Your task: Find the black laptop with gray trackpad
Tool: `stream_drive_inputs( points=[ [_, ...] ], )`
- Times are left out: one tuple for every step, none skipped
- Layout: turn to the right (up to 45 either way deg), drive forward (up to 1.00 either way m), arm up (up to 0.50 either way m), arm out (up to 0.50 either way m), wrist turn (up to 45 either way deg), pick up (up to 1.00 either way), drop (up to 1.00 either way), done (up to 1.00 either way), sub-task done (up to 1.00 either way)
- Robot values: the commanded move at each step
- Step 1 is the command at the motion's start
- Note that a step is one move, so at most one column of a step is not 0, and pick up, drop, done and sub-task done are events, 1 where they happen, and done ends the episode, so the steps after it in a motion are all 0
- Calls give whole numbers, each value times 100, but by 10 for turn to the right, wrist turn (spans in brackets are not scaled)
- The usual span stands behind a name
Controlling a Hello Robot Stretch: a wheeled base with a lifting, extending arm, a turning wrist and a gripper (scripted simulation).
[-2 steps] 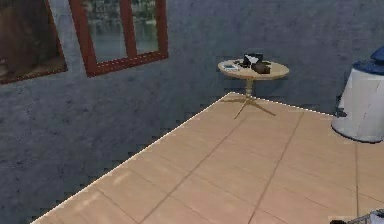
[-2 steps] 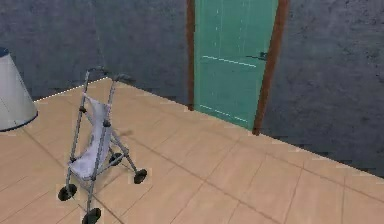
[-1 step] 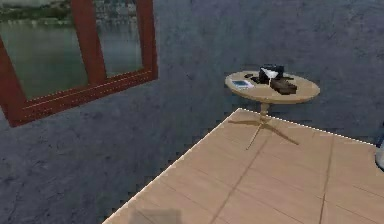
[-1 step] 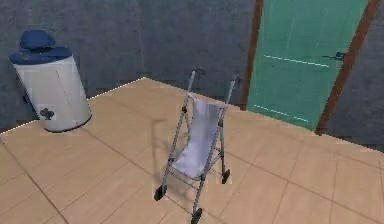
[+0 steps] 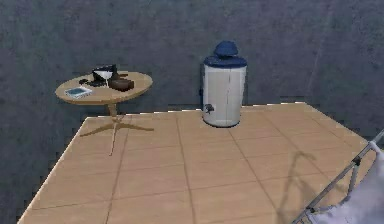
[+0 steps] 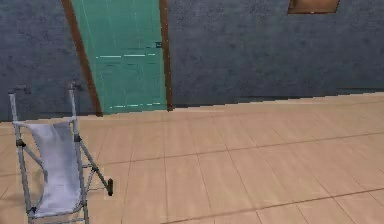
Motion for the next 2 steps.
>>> stream_drive_inputs(
  points=[
    [450,0,0,0,0,0,0,0,0],
    [0,20,0,0,0,0,0,0,0]
  ],
)
